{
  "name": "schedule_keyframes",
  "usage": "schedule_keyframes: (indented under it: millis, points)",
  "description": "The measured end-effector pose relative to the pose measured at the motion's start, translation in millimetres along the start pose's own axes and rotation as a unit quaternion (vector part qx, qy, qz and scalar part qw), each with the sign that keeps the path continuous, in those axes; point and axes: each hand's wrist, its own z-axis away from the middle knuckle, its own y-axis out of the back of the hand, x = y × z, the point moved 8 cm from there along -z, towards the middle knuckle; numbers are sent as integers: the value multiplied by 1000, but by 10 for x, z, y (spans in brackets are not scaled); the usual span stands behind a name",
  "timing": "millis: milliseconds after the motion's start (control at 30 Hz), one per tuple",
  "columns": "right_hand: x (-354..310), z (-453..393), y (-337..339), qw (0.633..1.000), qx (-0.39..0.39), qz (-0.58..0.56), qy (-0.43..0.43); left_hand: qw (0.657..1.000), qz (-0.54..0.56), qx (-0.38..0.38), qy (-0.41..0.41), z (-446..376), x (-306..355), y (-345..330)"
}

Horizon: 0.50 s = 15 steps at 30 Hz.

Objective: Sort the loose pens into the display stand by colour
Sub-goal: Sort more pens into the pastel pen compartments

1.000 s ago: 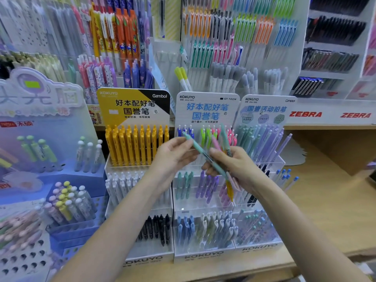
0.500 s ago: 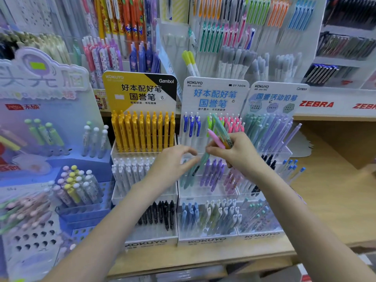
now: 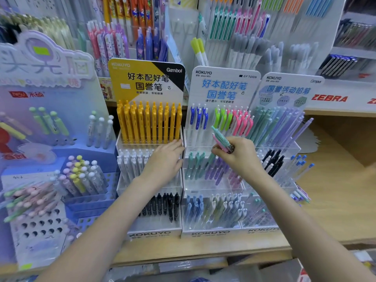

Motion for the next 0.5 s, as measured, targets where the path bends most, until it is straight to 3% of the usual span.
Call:
schedule_keyframes:
  millis: [233, 500]
  points:
    - [-3, 43, -323, 994, -68, 84, 4, 1000, 22, 13, 5, 5, -19, 21]
    - [47, -39, -479, 983, -104, 145, -48, 999, 21, 25, 5, 7, -7, 27]
